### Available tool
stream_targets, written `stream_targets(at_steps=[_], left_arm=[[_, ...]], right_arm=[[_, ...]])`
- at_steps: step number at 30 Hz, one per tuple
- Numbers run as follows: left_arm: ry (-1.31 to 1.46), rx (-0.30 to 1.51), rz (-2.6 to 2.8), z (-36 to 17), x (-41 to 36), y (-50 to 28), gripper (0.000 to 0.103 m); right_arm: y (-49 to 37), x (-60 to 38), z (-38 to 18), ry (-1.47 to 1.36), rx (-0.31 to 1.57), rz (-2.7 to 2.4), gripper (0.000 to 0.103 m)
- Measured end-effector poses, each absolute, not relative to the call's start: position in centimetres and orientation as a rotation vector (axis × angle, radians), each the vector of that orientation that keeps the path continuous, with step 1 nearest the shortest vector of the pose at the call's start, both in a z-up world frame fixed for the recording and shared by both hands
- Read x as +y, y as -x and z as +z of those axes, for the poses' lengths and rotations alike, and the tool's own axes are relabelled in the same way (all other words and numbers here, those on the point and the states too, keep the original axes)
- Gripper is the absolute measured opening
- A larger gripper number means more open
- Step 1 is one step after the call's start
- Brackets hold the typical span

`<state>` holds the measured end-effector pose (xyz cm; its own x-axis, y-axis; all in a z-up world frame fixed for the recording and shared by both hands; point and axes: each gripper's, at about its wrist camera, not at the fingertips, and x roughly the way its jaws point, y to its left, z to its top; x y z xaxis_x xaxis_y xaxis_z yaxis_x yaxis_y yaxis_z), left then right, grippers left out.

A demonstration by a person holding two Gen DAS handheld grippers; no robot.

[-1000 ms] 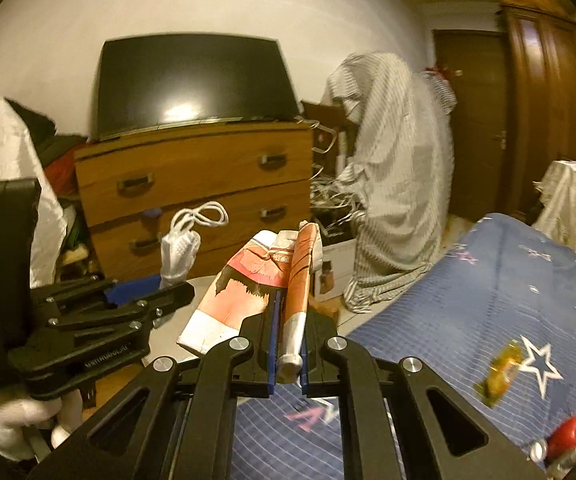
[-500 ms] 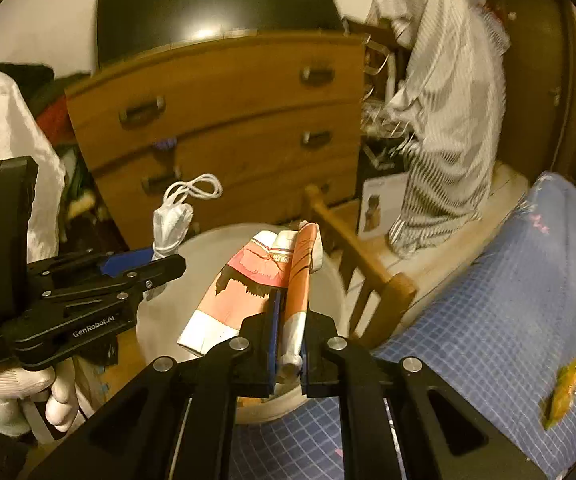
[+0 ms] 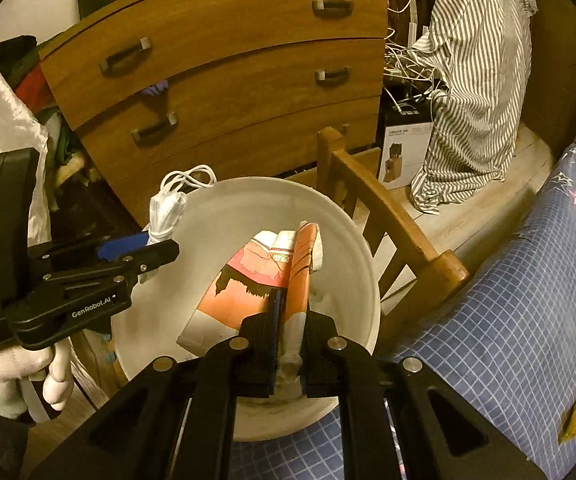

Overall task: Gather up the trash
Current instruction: 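Open both tools to drop the mask and carton into the bucket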

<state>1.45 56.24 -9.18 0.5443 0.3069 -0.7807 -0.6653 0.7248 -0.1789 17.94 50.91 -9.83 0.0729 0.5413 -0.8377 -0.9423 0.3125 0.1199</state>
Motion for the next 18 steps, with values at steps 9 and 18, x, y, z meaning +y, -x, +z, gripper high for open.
stream_targets(at_steps=[9, 18], left_arm=[[0.463, 0.81, 0.64, -9.2, 56.1, -1.6, 0.051], [0.424, 0.785, 0.637, -7.8, 54.2, -1.5, 0.051]], right_arm=[[-18.0, 50.5, -9.7, 0.502, 0.925, 1.205, 0.031], [-17.7, 46.8, -7.3, 0.426, 0.881, 1.213, 0.031]])
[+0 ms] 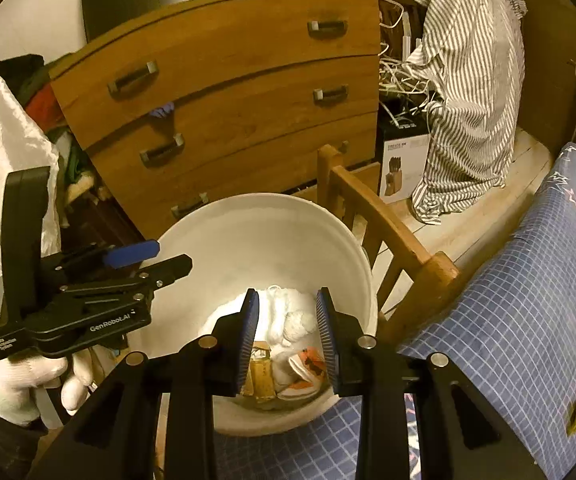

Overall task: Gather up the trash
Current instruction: 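Open both tools to drop the mask and carton into the bucket, then swing both open tools back over the trash on the bed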

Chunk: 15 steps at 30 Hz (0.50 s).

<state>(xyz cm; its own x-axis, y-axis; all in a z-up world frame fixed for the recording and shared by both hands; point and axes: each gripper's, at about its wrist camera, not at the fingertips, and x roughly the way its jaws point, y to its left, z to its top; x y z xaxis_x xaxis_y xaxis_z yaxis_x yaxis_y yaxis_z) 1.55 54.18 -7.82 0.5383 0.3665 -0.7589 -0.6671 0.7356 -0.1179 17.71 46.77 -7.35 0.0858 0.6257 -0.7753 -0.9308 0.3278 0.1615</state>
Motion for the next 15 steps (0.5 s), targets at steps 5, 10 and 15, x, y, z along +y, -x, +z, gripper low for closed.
stream_targets(at_steps=[5, 10, 15], left_arm=[[0.4, 0.756, 0.577, -7.0, 50.9, -1.8, 0.051], [0.352, 0.755, 0.445, -7.0, 44.9, -4.3, 0.051], [0.308, 0.766, 0.292, -7.4, 37.9, -7.6, 0.051]], right_arm=[[-17.2, 40.1, -5.9, 0.357, 0.831, 1.184, 0.031], [-18.0, 29.3, -5.5, 0.246, 0.802, 1.098, 0.031], [-20.0, 15.4, -6.8, 0.121, 0.808, 0.934, 0.031]])
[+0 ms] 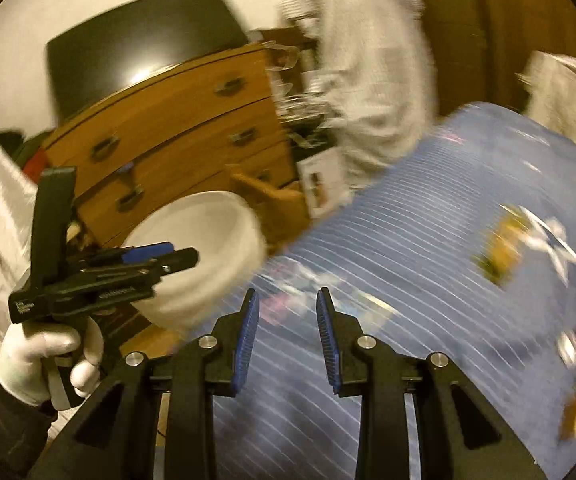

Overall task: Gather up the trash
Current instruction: 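Swing both open tools back over the trash on the bed, then grasp the white printed pouch with the right tool while the left tool grasps the beige sponge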

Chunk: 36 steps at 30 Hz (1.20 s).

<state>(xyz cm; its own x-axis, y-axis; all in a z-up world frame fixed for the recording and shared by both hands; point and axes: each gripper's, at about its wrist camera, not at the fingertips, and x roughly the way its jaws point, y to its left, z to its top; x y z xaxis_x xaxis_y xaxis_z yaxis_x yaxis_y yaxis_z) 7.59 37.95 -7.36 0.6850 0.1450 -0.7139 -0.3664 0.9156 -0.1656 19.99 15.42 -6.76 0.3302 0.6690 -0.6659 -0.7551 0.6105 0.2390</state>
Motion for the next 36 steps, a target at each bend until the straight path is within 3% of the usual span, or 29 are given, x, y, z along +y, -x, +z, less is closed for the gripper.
stream_targets(at_steps=[9, 14, 22, 36], left_arm=[[0.249, 0.842, 0.068, -9.8, 26.9, -12.2, 0.055], [0.242, 0.888, 0.02, -11.4, 22.7, -13.6, 0.056], [0.222, 0.92, -0.06, -11.8, 18.3, -14.5, 0.061], [0.233, 0.955, -0.074, -13.6, 17.5, -13.5, 0.066]], right_arm=[[-26.5, -8.5, -8.4, 0.022, 0.796, 0.544, 0.031], [-32.0, -15.3, -8.6, 0.022, 0.802, 0.443, 0.031], [-36.6, -13.9, -13.1, 0.064, 0.979, 0.532, 0.043], [-21.2, -5.2, -13.1, 0.084, 1.012, 0.828, 0.043]])
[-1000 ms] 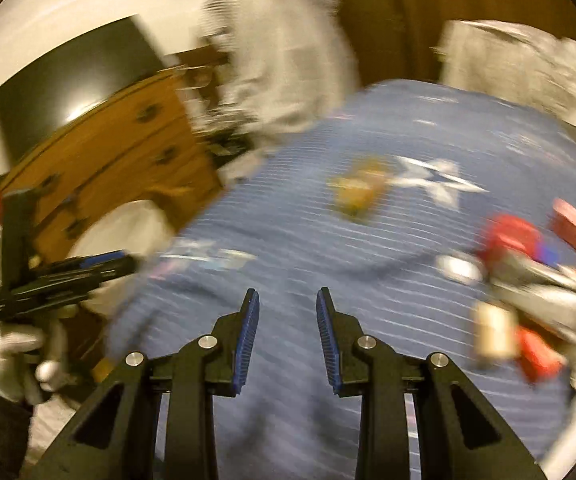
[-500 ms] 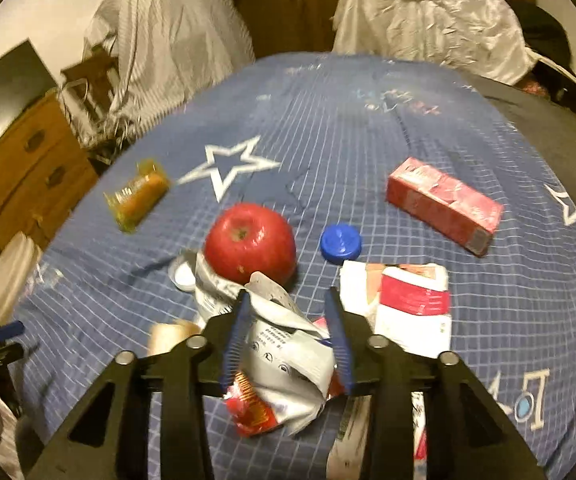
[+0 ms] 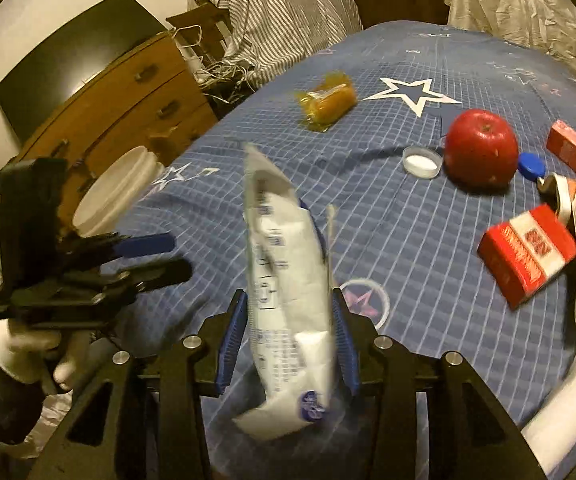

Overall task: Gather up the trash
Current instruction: 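Grasp the white printed pouch with the right tool while the left tool grasps the beige sponge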

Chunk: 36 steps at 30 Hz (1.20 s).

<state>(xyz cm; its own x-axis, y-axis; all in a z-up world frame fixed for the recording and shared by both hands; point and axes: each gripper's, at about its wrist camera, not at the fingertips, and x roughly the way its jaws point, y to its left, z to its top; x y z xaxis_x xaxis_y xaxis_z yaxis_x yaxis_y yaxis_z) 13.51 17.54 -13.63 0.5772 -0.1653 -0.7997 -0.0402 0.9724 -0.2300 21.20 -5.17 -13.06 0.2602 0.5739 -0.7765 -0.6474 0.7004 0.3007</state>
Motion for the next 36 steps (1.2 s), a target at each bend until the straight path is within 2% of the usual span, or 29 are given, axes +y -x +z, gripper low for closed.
stream_targets(at_steps=[3, 5, 9, 14, 19, 23, 26, 27, 28, 33, 36], left_arm=[[0.237, 0.964, -0.079, -14.1, 17.4, -13.3, 0.066], [0.235, 0.969, -0.092, -14.4, 17.0, -13.3, 0.066], [0.222, 0.973, -0.128, -14.6, 15.6, -13.7, 0.066], [0.179, 0.991, -0.23, -15.0, 11.7, -15.2, 0.066], [0.095, 1.023, -0.264, -16.2, 8.3, -18.5, 0.066], [0.078, 1.021, -0.192, -16.0, 9.8, -20.2, 0.066], [0.092, 1.016, -0.141, -15.8, 12.8, -20.1, 0.072], [0.089, 1.008, -0.112, -15.6, 13.7, -20.1, 0.079], [0.096, 0.993, -0.079, -15.2, 14.9, -20.0, 0.081], [0.15, 0.952, 0.01, -13.4, 17.7, -19.4, 0.081], [0.154, 0.921, -0.028, -12.5, 16.4, -18.8, 0.081]], right_arm=[[-21.7, -5.2, -12.7, 0.088, 1.002, 0.789, 0.043], [-22.1, -5.8, -12.1, 0.084, 0.972, 0.762, 0.038], [-22.4, -8.4, -10.5, 0.01, 0.901, 0.713, 0.035], [-22.6, -11.8, -12.1, -0.04, 0.918, 0.614, 0.035], [-22.4, -11.2, -13.6, -0.026, 0.938, 0.628, 0.035], [-22.5, -11.2, -14.3, -0.047, 0.954, 0.647, 0.035], [-22.4, -11.8, -14.8, -0.067, 0.963, 0.654, 0.035], [-22.4, -12.0, -15.0, -0.076, 0.965, 0.656, 0.035], [-22.3, -12.2, -15.1, -0.09, 0.966, 0.658, 0.035], [-21.9, -12.3, -15.2, -0.111, 0.965, 0.672, 0.036], [-22.0, -12.4, -15.4, -0.118, 0.968, 0.676, 0.036]])
